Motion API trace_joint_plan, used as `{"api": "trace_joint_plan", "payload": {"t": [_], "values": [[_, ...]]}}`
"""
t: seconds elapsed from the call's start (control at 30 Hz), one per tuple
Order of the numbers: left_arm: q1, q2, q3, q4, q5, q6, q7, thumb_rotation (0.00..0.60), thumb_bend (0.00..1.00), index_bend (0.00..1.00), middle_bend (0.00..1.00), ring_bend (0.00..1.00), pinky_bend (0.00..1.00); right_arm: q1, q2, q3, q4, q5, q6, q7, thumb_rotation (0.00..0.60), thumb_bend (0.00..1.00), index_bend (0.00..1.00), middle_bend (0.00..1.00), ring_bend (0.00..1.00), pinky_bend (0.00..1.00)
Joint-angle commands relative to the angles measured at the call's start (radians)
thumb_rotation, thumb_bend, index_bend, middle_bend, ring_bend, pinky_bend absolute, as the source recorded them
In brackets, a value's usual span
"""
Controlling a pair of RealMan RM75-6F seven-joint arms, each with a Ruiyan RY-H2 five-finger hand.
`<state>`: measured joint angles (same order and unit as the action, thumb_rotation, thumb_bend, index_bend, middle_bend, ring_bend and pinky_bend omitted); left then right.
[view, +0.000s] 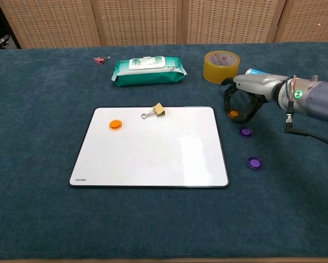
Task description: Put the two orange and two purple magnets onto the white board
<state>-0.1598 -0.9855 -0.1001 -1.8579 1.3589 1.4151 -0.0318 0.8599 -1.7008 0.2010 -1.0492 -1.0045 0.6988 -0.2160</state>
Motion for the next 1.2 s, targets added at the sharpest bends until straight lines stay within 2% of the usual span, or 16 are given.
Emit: {"api": "trace_joint_plan", "payload": {"t": [0.03, 0.3, 0.5, 0.73, 1.2], "values": [[0.001, 0.001, 0.0, 0.0, 0.0, -0.001, -0.001, 0.6, 0.2, 0.02, 0.0, 0.0, 0.0, 0.0, 0.011, 0.005, -0.022, -0.001, 0.01, -0.007, 0.6, 0.37, 0.52, 0.0, 0.0, 0.0], [0.001, 0.008, 0.0, -0.004, 0.003, -0.008, -0.011, 0.6, 0.2, 0.01, 0.0, 0.0, 0.0, 0.023, 0.047, 0.031, -0.152, -0.002, 0.046, -0.055, 0.6, 0.38, 0.52, 0.0, 0.0, 0.0], [0.004, 0.017, -0.001, -0.005, 0.004, -0.009, -0.027, 0.6, 0.2, 0.02, 0.0, 0.0, 0.0, 0.072, 0.016, 0.057, -0.211, 0.057, 0.057, -0.131, 0.6, 0.4, 0.52, 0.0, 0.0, 0.0], [0.008, 0.032, 0.001, -0.004, 0.01, -0.015, -0.059, 0.6, 0.2, 0.02, 0.0, 0.0, 0.0, 0.129, -0.059, 0.062, -0.218, 0.122, 0.072, -0.211, 0.6, 0.4, 0.52, 0.0, 0.0, 0.0], [0.007, 0.045, -0.007, 0.013, -0.008, -0.029, -0.097, 0.6, 0.2, 0.02, 0.0, 0.0, 0.0, 0.204, -0.172, 0.081, -0.151, 0.181, 0.071, -0.253, 0.6, 0.4, 0.53, 0.0, 0.0, 0.0]]}}
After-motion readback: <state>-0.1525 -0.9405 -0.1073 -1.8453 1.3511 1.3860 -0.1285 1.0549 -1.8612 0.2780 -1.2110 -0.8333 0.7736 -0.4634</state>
